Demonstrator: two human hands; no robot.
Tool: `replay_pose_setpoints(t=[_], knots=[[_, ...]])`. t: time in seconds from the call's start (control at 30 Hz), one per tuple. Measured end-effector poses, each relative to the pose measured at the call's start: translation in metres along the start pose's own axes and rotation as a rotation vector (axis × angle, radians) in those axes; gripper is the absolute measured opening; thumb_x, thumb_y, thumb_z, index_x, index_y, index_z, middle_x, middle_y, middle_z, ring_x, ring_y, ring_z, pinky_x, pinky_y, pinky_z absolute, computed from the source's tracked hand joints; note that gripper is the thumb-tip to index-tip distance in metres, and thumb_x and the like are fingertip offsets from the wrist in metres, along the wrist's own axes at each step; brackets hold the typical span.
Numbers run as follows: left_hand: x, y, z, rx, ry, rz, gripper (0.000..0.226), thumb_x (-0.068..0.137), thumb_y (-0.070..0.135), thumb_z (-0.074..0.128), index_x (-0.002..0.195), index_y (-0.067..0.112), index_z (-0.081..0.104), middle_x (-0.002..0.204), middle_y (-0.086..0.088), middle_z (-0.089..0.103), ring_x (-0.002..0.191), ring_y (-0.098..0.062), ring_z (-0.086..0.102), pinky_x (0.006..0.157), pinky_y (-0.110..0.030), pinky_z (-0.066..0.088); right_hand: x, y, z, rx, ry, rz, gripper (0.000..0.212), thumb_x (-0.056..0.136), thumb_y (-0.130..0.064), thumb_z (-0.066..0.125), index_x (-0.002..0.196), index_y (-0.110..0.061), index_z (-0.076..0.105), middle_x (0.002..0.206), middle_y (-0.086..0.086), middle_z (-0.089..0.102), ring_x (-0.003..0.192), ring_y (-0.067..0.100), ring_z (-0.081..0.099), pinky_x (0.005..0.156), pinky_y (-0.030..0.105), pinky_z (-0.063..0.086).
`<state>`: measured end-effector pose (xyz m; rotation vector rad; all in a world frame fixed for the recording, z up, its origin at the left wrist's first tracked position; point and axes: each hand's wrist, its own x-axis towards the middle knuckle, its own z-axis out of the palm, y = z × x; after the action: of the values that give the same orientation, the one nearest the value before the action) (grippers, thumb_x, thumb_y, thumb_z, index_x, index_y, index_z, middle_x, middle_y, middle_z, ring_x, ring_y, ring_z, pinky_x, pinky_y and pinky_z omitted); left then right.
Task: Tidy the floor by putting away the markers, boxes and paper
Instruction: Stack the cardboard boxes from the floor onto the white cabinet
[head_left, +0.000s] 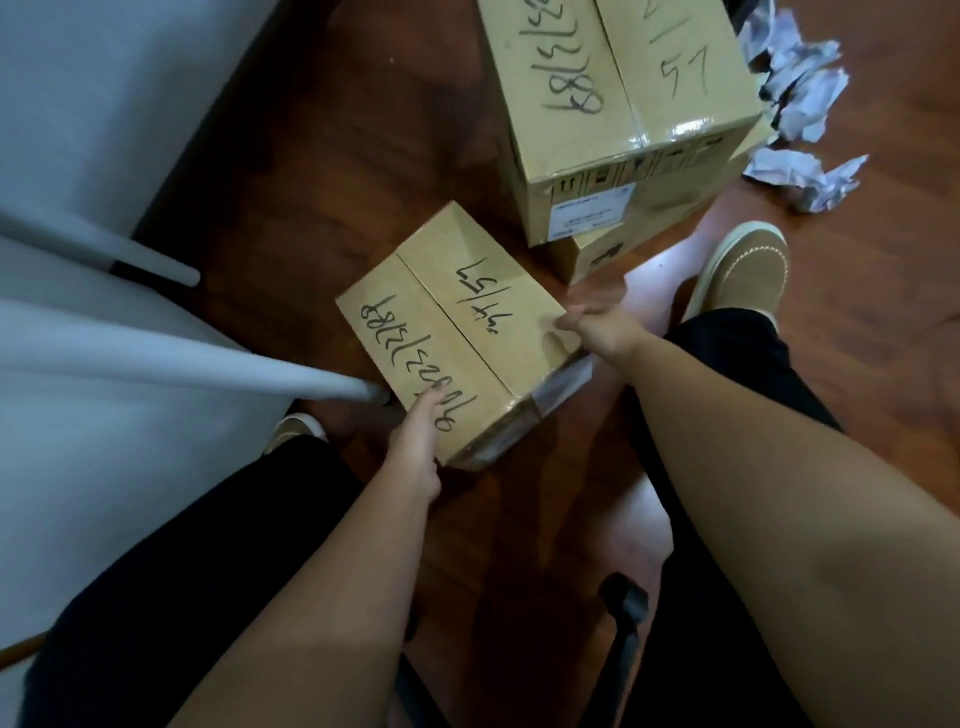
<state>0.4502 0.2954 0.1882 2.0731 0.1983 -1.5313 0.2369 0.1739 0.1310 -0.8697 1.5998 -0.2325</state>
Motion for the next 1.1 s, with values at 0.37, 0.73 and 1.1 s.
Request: replay_pose_setpoints(t=[0.37, 0.73, 1.1], knots=[[-0.109, 0.084, -0.068, -0.091, -0.122, 0.486, 0.056, 0.066, 0.075, 0.066, 0.101, 0.032, 0.073, 0.096, -0.002, 0.078, 0.09, -0.025, 0.075, 0.081, -0.046, 0.056, -0.146, -0.079, -0.022, 0.552, -0.256, -0.343, 0.077, 0.047, -0.027, 0.096, 0.112, -0.026, 0.055, 0.098, 0.001, 0.076, 0.092, 0.029, 0.074, 0.07, 0.042, 0.059], [-0.283, 0.113, -0.093, 0.255, -0.166, 1.147, 0.051, 0.064, 0.034, 0.089, 0.106, 0.04, 0.061, 0.093, 0.014, 0.076, 0.086, -0.01, 0.074, 0.082, -0.04, 0.059, -0.302, -0.101, -0.047, 0.722, -0.235, -0.752, 0.059, 0.072, -0.012, 0.079, 0.125, -0.014, 0.054, 0.117, 0.013, 0.07, 0.101, 0.032, 0.07, 0.071, 0.038, 0.059], [-0.436, 0.121, -0.107, 0.464, -0.267, 1.473, 0.115, 0.057, 0.043, 0.089, 0.151, 0.044, 0.023, 0.126, 0.01, 0.064, 0.114, -0.014, 0.062, 0.102, -0.05, 0.047, -0.437, -0.107, -0.067, 0.952, 0.113, -1.019, 0.065, 0.067, -0.017, 0.075, 0.128, -0.018, 0.052, 0.115, 0.002, 0.072, 0.101, 0.026, 0.071, 0.074, 0.041, 0.061]])
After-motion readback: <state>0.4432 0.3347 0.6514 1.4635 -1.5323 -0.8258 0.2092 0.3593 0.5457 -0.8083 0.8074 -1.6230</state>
